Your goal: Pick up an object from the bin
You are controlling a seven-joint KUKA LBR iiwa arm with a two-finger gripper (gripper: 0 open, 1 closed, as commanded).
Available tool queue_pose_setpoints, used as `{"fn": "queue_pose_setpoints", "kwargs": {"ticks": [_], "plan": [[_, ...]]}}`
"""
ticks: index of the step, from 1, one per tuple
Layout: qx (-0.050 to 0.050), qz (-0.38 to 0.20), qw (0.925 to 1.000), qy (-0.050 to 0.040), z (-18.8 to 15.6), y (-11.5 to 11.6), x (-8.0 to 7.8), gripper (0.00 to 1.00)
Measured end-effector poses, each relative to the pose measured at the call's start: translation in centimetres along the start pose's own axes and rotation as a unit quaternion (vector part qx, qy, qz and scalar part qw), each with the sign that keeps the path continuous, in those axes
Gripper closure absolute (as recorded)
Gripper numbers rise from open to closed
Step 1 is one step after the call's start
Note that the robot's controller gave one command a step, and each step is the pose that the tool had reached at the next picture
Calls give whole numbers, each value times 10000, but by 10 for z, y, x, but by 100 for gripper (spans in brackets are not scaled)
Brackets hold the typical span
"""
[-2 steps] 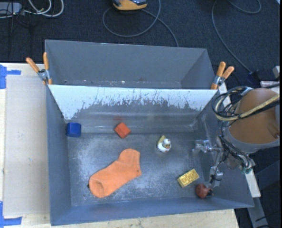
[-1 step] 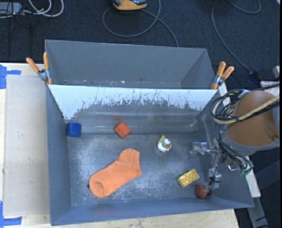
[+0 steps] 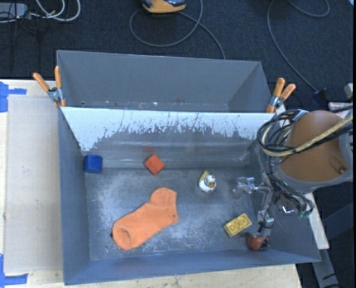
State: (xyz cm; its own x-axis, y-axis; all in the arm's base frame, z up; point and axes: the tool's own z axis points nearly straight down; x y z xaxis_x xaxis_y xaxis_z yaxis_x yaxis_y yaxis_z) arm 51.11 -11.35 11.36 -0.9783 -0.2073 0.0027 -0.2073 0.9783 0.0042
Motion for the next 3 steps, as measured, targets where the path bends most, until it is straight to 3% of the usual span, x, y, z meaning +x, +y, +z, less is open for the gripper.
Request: {"fn": "queue_pose_setpoints", "kwargs": {"ticks": [1, 2, 3], "plan": [[-6, -51, 10000, 13, 43, 7, 7, 0], [-2, 430, 9991, -1, 42, 11, 7, 100], [-1, 429, 9991, -1, 42, 11, 7, 100]]}}
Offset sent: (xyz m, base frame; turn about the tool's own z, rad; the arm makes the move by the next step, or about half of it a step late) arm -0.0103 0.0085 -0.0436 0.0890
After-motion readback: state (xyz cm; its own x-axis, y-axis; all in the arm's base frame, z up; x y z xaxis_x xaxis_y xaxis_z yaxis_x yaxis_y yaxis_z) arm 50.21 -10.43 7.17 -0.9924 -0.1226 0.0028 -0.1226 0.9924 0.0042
